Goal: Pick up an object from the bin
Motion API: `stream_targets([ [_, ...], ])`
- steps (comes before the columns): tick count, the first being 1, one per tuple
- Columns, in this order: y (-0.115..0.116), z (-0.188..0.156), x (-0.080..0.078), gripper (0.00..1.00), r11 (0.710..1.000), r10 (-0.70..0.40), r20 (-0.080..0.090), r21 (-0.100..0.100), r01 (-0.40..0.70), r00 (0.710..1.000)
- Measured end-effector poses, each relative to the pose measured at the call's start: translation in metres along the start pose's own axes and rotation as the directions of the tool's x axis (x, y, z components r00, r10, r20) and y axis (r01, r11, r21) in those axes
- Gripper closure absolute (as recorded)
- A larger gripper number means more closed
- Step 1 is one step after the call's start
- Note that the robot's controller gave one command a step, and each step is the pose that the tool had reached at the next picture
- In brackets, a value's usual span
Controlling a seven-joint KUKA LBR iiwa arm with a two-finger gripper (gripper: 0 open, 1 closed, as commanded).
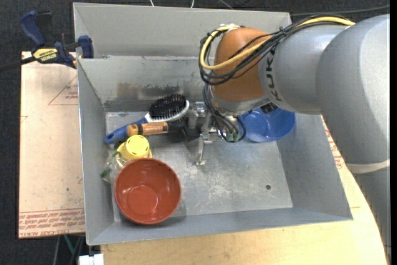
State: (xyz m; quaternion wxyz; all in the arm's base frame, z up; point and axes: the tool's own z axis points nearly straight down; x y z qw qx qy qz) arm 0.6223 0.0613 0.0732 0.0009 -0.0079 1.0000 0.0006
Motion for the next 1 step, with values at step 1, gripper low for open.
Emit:
stream_targets([
  [1,0.0008,0.0016,-0.0107,0.0,1.0,0.007,0.008,-0.004,-0.006,1.0],
])
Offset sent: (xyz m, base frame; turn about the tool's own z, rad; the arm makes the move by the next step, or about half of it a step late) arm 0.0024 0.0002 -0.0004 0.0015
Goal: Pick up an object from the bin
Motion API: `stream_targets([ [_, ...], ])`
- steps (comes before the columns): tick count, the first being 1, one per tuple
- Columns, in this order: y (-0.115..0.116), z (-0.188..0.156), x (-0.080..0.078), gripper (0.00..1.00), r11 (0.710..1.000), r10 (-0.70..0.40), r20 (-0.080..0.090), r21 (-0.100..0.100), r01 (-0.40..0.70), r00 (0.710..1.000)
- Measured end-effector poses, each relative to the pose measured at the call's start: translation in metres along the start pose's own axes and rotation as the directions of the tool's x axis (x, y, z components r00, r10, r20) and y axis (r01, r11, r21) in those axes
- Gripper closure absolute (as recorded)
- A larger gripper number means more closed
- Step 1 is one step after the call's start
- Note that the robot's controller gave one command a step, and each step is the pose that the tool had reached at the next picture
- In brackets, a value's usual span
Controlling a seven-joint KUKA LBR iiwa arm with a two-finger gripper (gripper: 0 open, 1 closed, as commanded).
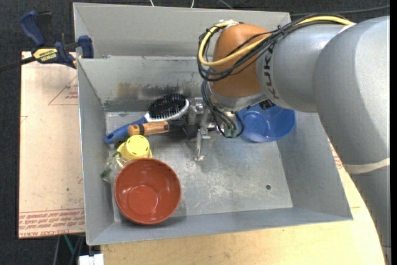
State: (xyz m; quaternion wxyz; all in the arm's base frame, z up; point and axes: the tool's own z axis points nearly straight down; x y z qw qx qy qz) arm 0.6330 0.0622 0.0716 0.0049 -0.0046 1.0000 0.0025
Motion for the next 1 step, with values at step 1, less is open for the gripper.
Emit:
stream_targets([
  [1,-0.0001,-0.0017,0.0075,1.0,1.0,-0.003,-0.004,0.001,0.003,1.0],
])
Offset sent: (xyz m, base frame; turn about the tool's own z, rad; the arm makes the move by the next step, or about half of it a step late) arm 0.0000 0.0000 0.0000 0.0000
